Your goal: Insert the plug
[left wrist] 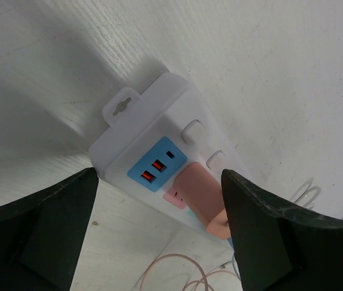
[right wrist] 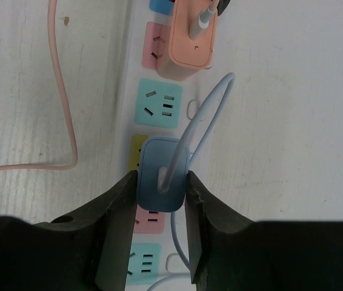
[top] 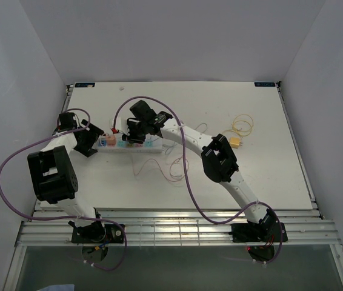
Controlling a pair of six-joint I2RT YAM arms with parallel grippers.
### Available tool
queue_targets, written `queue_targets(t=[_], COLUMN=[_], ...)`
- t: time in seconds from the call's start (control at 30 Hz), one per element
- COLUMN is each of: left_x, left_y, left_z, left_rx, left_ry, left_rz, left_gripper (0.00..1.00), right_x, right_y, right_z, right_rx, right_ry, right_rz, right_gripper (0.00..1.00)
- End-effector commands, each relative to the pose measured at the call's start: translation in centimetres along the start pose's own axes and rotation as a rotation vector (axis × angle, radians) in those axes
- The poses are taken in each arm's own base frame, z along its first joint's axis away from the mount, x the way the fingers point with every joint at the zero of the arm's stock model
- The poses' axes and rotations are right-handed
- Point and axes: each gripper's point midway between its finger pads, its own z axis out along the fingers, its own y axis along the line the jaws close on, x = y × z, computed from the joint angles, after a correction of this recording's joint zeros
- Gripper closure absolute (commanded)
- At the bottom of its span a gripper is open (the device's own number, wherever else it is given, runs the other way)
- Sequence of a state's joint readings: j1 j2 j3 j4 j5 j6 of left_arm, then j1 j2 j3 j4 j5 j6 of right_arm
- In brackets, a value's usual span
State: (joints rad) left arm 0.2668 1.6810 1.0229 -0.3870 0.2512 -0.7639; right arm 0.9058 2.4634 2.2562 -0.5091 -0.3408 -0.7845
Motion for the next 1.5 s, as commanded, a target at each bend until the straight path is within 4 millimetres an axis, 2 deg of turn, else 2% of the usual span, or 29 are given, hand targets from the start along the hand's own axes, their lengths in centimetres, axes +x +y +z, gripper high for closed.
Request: queue_targets(t=[0.0, 0.2, 0.33, 0.57, 0.6, 0.67, 0.77, 1.03, 1.1, 1.13, 1.2, 1.23, 1.3, 1.4, 1.47], left_x=[0.5, 0.5, 0.4, 0.5, 0.4, 0.5, 0.6, 0.6, 0.6, 0.6, 0.6, 0.6, 0.6, 0.5, 0.4], left_y=[-1.2, -1.2, -1.3, -1.4, -1.5, -1.5, -1.4, -1.7, -1.7, -1.6, -1.6, -1.6, -1.6, -1.5, -1.5], left_z=[0.0, 0.0, 0.0, 0.0, 0.0, 0.0, 0.1, -0.1, -0.1, -0.1, -0.1, -0.1, -0.1, -0.1, -0.1], left_rx=[0.034, 0.035, 0.037, 0.039, 0.042, 0.043, 0.039, 0.047, 0.044, 0.042, 0.041, 0.040, 0.039, 0.031, 0.031], left_ry=[0.019, 0.018, 0.020, 0.023, 0.023, 0.024, 0.027, 0.021, 0.021, 0.021, 0.020, 0.021, 0.023, 0.017, 0.015], left_rz=[0.035, 0.036, 0.037, 0.040, 0.040, 0.042, 0.045, 0.051, 0.052, 0.050, 0.052, 0.050, 0.049, 0.051, 0.052], left_gripper=[0.07, 0.08, 0.08, 0.09, 0.09, 0.09, 0.09, 0.09, 0.09, 0.09, 0.09, 0.09, 0.09, 0.09, 0.09], right_x=[6.0, 8.4, 8.8, 9.3, 10.0, 9.8, 10.5, 11.5, 11.3, 12.4, 12.2, 13.0, 12.8, 12.9, 13.8], right_y=[3.6, 4.0, 3.9, 6.2, 6.8, 7.1, 7.8, 9.5, 8.7, 9.7, 8.5, 9.0, 8.5, 9.0, 9.7], right_z=[2.6, 2.6, 2.5, 3.4, 3.8, 4.1, 4.4, 4.9, 4.4, 4.2, 3.7, 3.4, 3.2, 3.2, 3.3], right_rx=[-0.080, -0.074, -0.064, -0.112, -0.124, -0.137, -0.142, -0.201, -0.185, -0.202, -0.162, -0.177, -0.159, -0.175, -0.178], right_ry=[0.164, 0.191, 0.194, 0.242, 0.265, 0.276, 0.320, 0.328, 0.293, 0.308, 0.275, 0.276, 0.263, 0.247, 0.266], right_rz=[0.112, 0.268, 0.286, 0.204, 0.215, 0.199, 0.187, 0.275, 0.314, 0.345, 0.357, 0.379, 0.372, 0.382, 0.386], right_gripper=[0.92, 0.92, 0.92, 0.92, 0.92, 0.92, 0.92, 0.92, 0.92, 0.92, 0.92, 0.92, 0.92, 0.92, 0.92])
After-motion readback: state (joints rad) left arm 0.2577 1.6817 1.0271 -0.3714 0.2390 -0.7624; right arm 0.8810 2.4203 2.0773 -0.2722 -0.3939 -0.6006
